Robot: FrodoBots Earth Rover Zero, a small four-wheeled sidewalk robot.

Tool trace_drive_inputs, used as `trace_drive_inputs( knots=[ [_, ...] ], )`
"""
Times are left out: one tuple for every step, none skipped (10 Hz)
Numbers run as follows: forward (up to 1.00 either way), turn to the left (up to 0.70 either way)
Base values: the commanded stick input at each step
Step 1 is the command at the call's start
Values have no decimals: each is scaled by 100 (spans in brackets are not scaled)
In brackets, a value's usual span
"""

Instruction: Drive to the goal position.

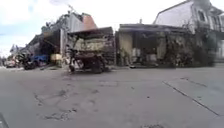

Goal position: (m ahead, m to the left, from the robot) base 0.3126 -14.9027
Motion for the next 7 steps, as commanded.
trace_drive_inputs(
  knots=[
    [0, -100],
    [0, -100],
    [0, -100],
    [0, -100],
    [0, -100],
    [0, -100],
    [0, -100]
  ],
)
